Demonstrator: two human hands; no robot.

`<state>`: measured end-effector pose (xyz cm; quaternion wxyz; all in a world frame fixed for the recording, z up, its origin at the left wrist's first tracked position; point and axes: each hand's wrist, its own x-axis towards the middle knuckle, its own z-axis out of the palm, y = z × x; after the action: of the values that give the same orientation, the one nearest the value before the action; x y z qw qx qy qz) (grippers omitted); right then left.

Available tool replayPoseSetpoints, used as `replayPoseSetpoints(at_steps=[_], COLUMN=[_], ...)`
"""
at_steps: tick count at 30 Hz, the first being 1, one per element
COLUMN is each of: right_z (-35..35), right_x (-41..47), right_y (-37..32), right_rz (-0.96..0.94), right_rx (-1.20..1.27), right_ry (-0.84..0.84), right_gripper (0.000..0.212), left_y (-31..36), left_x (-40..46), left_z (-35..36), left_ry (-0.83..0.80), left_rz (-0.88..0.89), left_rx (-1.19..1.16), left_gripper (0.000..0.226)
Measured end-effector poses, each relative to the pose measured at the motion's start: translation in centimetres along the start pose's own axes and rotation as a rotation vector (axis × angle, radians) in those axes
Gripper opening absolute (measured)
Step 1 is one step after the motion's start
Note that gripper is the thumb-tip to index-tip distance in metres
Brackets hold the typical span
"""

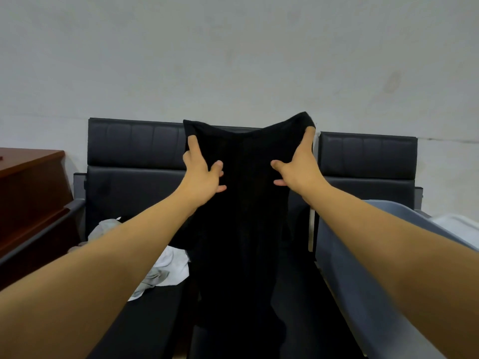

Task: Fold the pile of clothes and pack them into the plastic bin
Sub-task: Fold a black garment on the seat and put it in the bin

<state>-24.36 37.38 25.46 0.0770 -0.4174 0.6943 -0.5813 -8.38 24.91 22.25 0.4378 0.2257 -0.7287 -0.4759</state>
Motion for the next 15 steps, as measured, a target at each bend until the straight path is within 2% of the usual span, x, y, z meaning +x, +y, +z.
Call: replayPoseSetpoints(at_steps=[3,7,12,15], right_z=[0.2,0.4,0.0,-0.7], right_x=[-0.3,-1.0,-2.3,-3.5], right_y=[-0.9,-2.9,-5.8,-8.0], right_rz=[-0.086,-0.203,-0.356,-0.436], right_rx=[-0.059,-0.082,-0.163,-0.221], right_ry=[0.084,0.192,0.219,0.223], right_gripper=[0.100,0.088,0.078,0.072], left_y=[1.2,3.0,6.6,8.8], left_x=[-0.3,-0.8,-2.2,-3.2], left_z=[0.7,1.0,1.4,1.4], left_ry=[0.006,0.028,0.099,0.087], left_rz=[0.110,0.249,0.308,0.360], left_rx=[0.121,0.194,0.191,0.195], left_gripper=[0.079,0.084,0.084,0.084])
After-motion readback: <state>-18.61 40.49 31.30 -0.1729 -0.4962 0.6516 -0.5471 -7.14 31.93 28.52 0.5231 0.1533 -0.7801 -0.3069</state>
